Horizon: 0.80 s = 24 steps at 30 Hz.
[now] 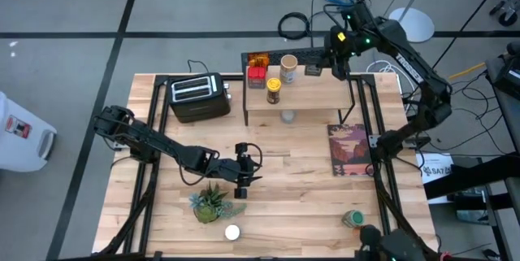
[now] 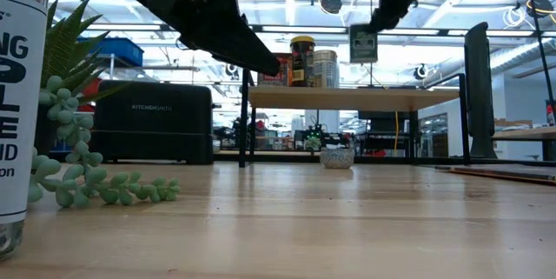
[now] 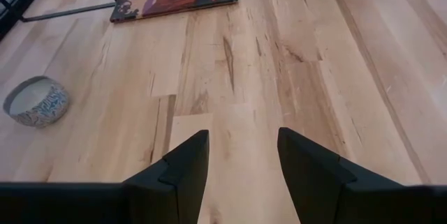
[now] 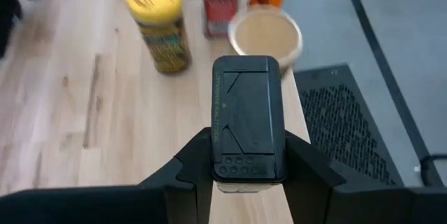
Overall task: Shelf spices
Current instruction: Put the black seasoning can on the shelf
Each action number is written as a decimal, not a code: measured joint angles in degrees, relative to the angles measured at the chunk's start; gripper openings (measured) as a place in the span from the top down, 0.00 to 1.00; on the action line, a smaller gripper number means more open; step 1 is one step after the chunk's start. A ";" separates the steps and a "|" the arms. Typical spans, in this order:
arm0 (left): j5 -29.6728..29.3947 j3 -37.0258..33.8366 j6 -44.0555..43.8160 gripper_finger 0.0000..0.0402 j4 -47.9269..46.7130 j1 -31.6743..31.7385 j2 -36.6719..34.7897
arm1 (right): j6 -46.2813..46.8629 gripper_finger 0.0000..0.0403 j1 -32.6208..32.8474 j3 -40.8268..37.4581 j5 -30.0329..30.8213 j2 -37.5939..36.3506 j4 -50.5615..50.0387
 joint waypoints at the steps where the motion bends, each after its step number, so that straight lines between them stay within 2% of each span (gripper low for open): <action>1: 0.02 0.00 0.00 0.55 0.00 0.12 0.00 | -1.07 0.70 -0.51 0.00 -0.05 0.76 -0.42; 13: 0.87 0.00 -0.09 0.55 0.04 1.29 0.00 | -8.80 0.71 -2.10 0.00 -1.32 7.74 -1.17; 24: 1.29 0.00 -0.15 0.55 0.04 1.29 0.00 | -12.30 0.71 -2.51 0.00 -1.51 8.43 1.48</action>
